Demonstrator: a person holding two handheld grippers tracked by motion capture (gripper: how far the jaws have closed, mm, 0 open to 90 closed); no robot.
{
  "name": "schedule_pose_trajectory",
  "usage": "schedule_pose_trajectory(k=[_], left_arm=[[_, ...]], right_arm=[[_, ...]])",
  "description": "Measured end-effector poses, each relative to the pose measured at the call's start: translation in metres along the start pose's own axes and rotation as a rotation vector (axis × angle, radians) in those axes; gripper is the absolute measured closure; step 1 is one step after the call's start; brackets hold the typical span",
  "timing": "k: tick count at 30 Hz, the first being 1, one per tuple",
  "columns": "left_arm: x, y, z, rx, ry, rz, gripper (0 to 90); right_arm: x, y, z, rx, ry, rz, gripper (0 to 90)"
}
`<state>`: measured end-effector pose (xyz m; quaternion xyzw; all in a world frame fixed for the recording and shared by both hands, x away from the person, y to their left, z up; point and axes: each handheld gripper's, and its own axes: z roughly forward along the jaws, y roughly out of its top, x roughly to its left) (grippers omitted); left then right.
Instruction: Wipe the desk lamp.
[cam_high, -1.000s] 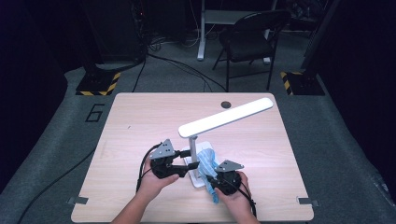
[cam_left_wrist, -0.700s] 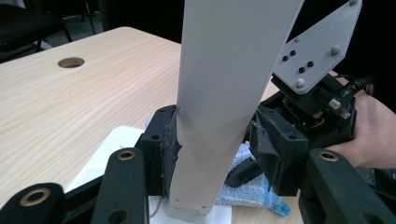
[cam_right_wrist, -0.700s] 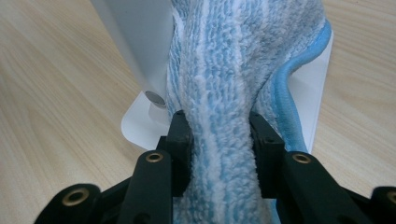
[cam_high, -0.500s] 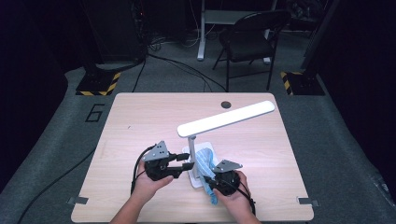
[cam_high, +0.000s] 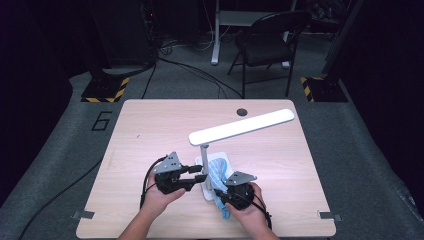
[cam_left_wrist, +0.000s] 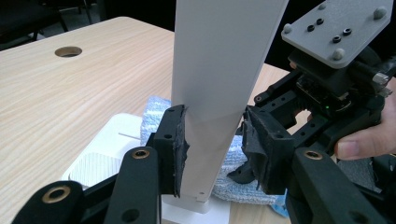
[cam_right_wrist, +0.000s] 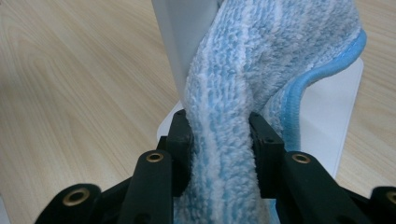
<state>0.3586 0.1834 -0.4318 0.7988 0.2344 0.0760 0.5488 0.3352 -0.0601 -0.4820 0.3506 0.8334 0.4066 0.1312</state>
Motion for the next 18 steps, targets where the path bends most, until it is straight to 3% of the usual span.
schedule_pose_trajectory(k=[8, 10, 18], left_arm=[[0.0005, 0.0003, 0.0001, 0.001, 0.008, -0.002, 59.2], [0.0014, 0.0006, -0.0002, 0.004, 0.01, 0.013, 59.2], [0.0014, 0.0007, 0.0001, 0.003, 0.011, 0.013, 58.9]], right_arm=[[-0.0018, 0.0009, 0.0003, -0.01, 0.019, 0.008, 66.1], [-0.0018, 0.0011, -0.0004, -0.013, 0.025, 0.013, 66.1], [-0.0032, 0.0042, -0.0036, -0.068, 0.046, 0.011, 66.0]])
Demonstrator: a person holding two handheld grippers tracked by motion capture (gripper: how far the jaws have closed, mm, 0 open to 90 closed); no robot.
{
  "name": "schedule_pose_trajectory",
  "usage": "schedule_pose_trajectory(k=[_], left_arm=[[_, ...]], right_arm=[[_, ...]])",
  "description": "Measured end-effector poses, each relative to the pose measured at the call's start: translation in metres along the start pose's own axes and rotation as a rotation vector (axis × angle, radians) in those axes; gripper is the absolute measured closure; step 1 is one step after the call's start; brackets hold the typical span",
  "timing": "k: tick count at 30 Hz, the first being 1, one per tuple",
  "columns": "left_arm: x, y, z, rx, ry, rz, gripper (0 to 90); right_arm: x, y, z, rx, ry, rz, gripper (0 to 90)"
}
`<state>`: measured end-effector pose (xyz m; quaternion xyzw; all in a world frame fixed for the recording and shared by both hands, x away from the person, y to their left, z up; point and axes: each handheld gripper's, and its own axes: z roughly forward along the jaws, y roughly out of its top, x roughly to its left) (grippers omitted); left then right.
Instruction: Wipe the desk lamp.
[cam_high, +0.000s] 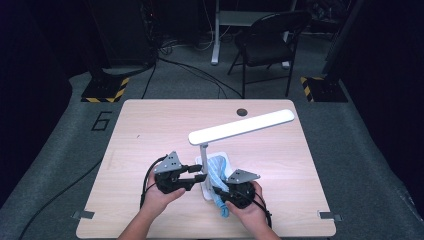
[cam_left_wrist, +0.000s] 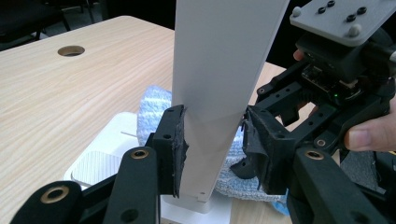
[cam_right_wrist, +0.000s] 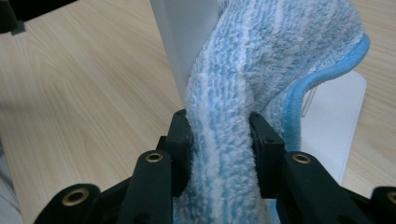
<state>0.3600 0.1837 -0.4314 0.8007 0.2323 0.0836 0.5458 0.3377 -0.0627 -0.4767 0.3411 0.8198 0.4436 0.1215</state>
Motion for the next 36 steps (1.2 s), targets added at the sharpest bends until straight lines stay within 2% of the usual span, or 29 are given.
schedule_pose_trajectory(k=[2, 5, 12, 13, 14, 17, 23, 25, 28, 29, 30, 36], left_arm=[[0.0, 0.0, 0.0, 0.0, 0.0, -0.001, 58.9], [0.0, 0.001, 0.0, -0.009, -0.002, -0.013, 58.6], [0.0, 0.001, -0.001, -0.009, 0.001, -0.003, 58.5], [0.0, 0.002, -0.001, -0.014, -0.002, -0.014, 58.5], [0.0, 0.002, -0.002, -0.015, 0.003, 0.0, 58.6], [0.0, 0.004, -0.003, -0.025, 0.002, -0.003, 58.6], [0.0, 0.006, -0.005, -0.045, 0.0, 0.01, 59.3], [0.0, 0.006, -0.005, -0.045, 0.0, 0.01, 59.3], [-0.001, 0.007, -0.005, -0.045, 0.003, 0.003, 59.3], [0.001, 0.008, -0.007, -0.038, -0.002, 0.015, 59.6], [-0.001, 0.008, -0.007, -0.046, 0.002, 0.002, 60.1], [0.001, 0.009, -0.007, -0.056, -0.001, 0.018, 60.6]], right_arm=[[-0.001, 0.0, -0.002, -0.016, 0.008, 0.014, 66.0], [-0.002, 0.001, -0.003, -0.041, 0.02, 0.009, 65.9], [-0.002, 0.002, -0.006, -0.083, 0.025, -0.002, 65.9], [-0.002, 0.002, -0.006, -0.088, 0.024, 0.004, 65.9], [-0.002, 0.002, -0.007, -0.094, 0.03, 0.008, 65.9], [-0.002, 0.005, -0.008, -0.108, 0.037, 0.022, 65.8], [-0.001, 0.012, -0.015, -0.149, 0.041, 0.009, 65.9], [-0.001, 0.015, -0.016, -0.157, 0.033, -0.011, 65.8], [0.001, 0.02, -0.018, -0.148, 0.025, -0.024, 65.9], [0.001, 0.021, -0.019, -0.145, 0.023, -0.022, 65.9], [0.001, 0.023, -0.019, -0.14, 0.018, -0.031, 65.9], [0.003, 0.033, -0.023, -0.128, 0.014, -0.037, 65.9]])
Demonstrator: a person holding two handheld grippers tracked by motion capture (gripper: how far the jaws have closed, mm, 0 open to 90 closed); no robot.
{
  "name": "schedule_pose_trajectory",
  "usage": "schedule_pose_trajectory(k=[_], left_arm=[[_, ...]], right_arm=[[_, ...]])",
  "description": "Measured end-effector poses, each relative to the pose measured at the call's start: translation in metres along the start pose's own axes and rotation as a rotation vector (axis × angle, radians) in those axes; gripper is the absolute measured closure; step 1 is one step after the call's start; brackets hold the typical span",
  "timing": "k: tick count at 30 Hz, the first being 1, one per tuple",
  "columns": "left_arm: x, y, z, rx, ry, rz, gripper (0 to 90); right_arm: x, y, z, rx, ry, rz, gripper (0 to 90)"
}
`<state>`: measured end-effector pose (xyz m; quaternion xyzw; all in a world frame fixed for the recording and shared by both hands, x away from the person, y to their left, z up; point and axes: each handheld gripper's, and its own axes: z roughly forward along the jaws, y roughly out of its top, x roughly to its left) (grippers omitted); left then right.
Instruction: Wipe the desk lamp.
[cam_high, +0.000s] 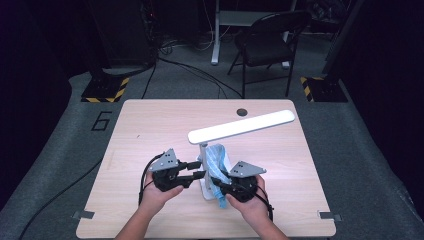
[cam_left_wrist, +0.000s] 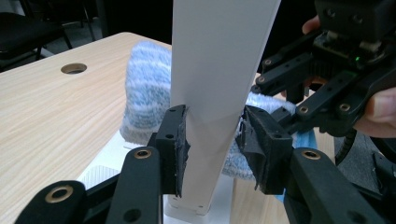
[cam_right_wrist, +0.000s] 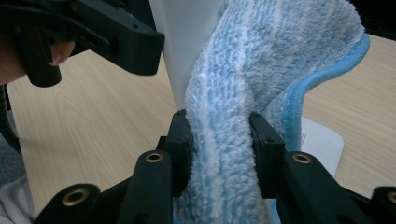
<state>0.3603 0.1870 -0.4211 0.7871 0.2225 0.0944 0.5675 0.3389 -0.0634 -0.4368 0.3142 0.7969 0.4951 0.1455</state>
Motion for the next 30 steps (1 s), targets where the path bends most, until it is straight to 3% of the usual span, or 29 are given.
schedule_pose_trajectory(k=[6, 8, 13, 15, 22, 23, 30], left_arm=[[-0.002, 0.001, 0.001, 0.005, -0.011, 0.0, 61.5], [-0.003, 0.001, 0.003, 0.003, -0.018, -0.003, 61.6], [-0.006, 0.0, 0.008, 0.018, -0.035, 0.011, 62.9], [-0.006, -0.001, 0.01, 0.023, -0.044, 0.01, 63.0], [-0.007, 0.0, 0.01, 0.024, -0.046, 0.01, 62.9], [-0.007, 0.0, 0.01, 0.024, -0.047, 0.009, 62.9], [-0.007, 0.0, 0.01, 0.023, -0.054, 0.006, 64.2]], right_arm=[[-0.003, 0.011, -0.006, -0.017, 0.012, -0.006, 65.8], [-0.005, 0.015, -0.011, -0.016, 0.02, -0.031, 65.8], [-0.008, 0.025, -0.02, -0.034, 0.003, -0.01, 65.7], [-0.01, 0.028, -0.022, -0.043, 0.0, -0.024, 65.6], [-0.005, 0.04, -0.03, -0.059, -0.014, -0.019, 65.6], [-0.006, 0.041, -0.03, -0.075, -0.014, -0.04, 65.6], [-0.005, 0.055, -0.042, -0.106, 0.004, -0.042, 65.6]])
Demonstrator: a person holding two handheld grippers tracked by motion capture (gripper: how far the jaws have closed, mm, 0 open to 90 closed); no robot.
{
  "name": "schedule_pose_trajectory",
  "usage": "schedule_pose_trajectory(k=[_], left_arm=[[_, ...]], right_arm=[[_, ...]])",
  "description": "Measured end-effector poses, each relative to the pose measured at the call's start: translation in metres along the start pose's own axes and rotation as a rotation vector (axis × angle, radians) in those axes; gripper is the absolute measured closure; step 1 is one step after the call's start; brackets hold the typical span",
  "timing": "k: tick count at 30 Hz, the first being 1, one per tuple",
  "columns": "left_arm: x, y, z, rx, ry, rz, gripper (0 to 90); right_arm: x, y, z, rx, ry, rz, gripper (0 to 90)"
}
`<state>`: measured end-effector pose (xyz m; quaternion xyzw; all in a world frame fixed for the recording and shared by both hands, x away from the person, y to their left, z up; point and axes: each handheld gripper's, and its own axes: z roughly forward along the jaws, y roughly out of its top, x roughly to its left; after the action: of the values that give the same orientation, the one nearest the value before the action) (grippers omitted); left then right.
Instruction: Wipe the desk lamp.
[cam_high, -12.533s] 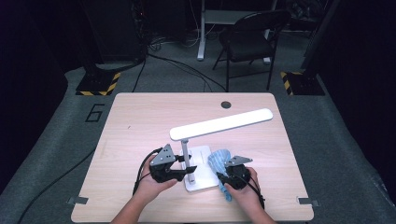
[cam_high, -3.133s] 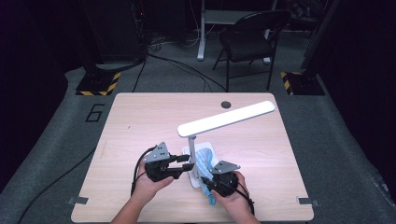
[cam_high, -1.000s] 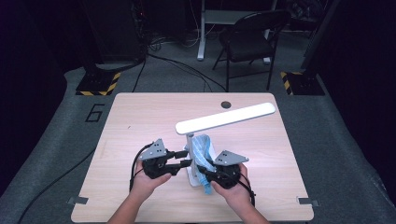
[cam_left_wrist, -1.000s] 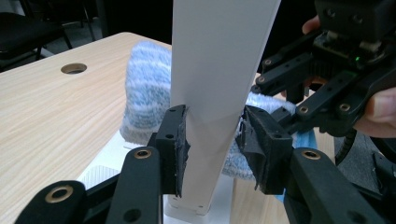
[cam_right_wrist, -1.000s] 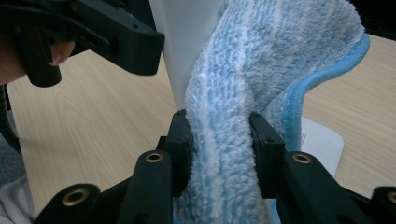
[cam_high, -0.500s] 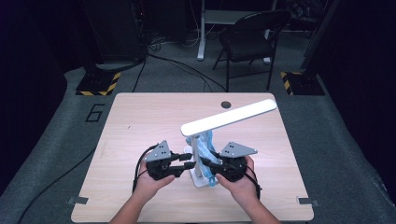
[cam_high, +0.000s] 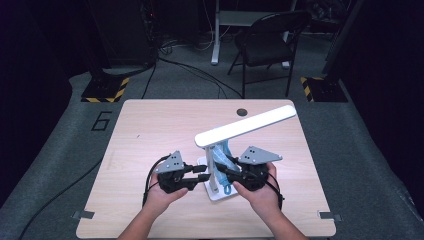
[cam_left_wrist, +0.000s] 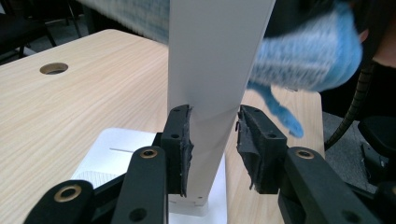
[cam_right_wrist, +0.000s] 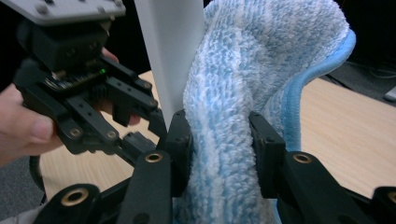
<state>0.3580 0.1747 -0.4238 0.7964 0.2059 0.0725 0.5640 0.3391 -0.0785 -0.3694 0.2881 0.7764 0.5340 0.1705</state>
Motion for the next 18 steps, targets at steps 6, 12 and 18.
schedule_pose_trajectory(k=[6, 12, 18], left_arm=[[0.0, 0.0, 0.0, -0.002, -0.003, -0.001, 64.7], [0.001, 0.0, -0.001, -0.004, -0.004, 0.003, 67.6], [0.001, 0.0, 0.0, -0.003, -0.001, 0.007, 67.5]], right_arm=[[0.002, 0.005, -0.006, -0.015, 0.007, -0.015, 65.6], [-0.001, -0.009, 0.001, 0.008, 0.02, 0.009, 65.9], [-0.001, -0.028, 0.007, 0.056, 0.013, 0.026, 66.0]])
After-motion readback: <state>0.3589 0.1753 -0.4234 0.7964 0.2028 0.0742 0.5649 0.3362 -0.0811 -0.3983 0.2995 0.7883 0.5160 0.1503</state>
